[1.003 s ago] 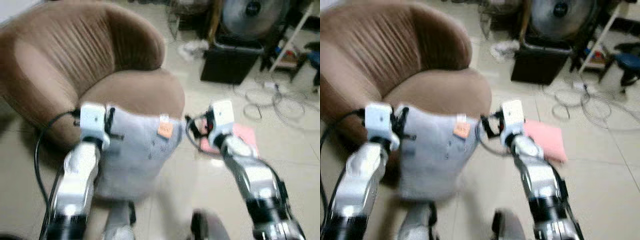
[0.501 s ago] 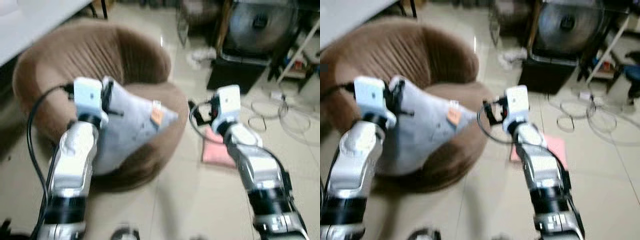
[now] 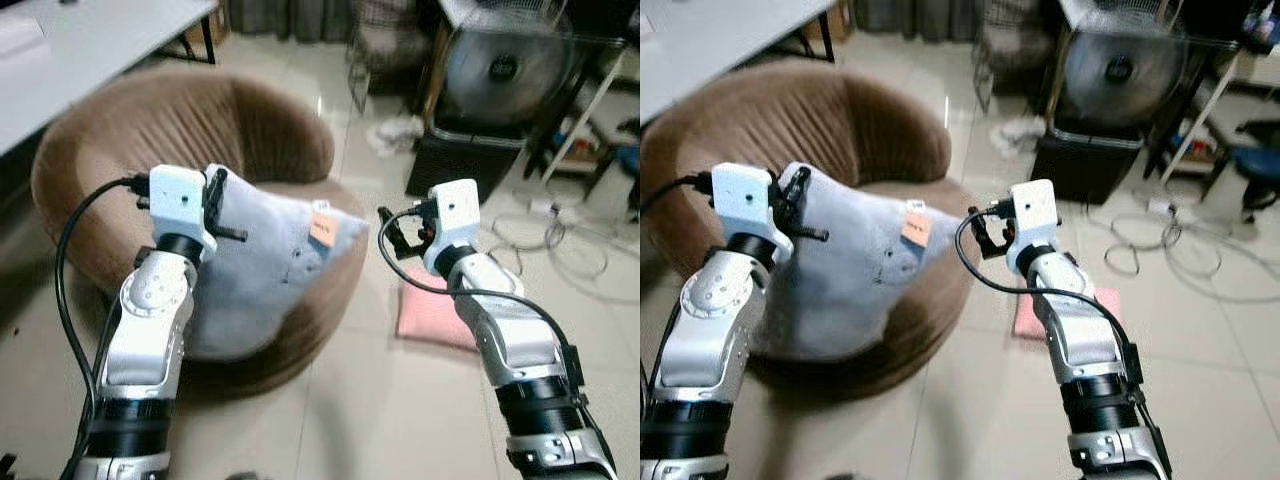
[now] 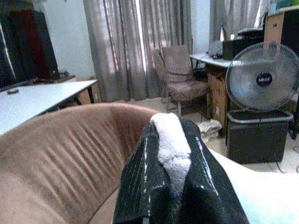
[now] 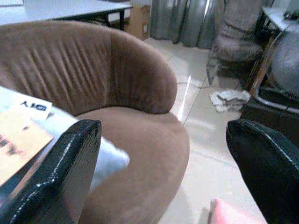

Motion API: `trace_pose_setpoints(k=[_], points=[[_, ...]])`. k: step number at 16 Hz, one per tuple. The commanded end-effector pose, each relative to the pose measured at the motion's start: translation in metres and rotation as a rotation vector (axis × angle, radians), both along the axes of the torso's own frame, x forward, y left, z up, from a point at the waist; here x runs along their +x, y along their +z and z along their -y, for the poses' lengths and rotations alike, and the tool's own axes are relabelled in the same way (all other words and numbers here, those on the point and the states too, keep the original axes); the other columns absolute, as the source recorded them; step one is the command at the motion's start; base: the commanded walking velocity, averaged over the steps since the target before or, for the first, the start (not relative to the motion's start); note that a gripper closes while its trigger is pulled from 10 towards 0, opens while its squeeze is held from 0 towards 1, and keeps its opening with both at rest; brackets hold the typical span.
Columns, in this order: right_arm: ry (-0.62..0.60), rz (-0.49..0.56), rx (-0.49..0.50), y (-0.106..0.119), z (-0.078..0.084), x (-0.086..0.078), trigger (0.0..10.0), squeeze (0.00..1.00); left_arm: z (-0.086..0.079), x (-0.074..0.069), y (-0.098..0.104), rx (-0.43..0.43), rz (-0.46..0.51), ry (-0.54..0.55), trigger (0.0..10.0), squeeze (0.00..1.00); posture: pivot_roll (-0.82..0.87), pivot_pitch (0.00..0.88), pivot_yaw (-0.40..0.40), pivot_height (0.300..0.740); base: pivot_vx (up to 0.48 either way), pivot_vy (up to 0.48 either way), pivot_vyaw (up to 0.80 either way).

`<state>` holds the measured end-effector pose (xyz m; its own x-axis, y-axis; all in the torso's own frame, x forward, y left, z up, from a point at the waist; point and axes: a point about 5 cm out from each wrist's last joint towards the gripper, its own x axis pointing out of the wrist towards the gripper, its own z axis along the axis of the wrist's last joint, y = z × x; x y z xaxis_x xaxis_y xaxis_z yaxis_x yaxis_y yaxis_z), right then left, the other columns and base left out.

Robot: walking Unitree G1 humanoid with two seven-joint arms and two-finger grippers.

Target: Move the pillow to the sofa from floor

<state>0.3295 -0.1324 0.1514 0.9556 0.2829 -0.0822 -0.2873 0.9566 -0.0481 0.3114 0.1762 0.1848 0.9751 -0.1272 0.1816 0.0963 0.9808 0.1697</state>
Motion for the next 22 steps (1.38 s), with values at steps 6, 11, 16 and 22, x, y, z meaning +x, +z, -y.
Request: trace_pose_setpoints(k=[6,11,16,22], points=[[-0.015,-0.029,-0.005,-0.006,0.006,-0.002,10.0,0.0,0.006,0.003,0.011,-0.002,0.046,-0.027,10.0,0.0,0.08,0.0,-0.028,0.74,0.377,0.0,-0.37],[0.018,-0.031,-0.015,-0.009,-0.001,-0.003,10.0,0.0,0.003,0.001,0.009,-0.008,0.041,-0.009,10.0,0.0,0.09,0.0,-0.04,0.74,0.383,0.0,0.0],[0.1,-0.022,-0.051,-0.009,-0.01,-0.006,10.0,0.0,-0.002,-0.001,0.009,-0.002,0.041,0.015,10.0,0.0,0.1,0.0,-0.051,0.74,0.382,0.0,0.64],[0.083,-0.054,-0.035,-0.015,-0.006,-0.006,10.0,0.0,0.0,-0.002,0.007,0.006,0.032,0.011,10.0,0.0,0.11,0.0,-0.052,0.74,0.382,0.0,0.27]])
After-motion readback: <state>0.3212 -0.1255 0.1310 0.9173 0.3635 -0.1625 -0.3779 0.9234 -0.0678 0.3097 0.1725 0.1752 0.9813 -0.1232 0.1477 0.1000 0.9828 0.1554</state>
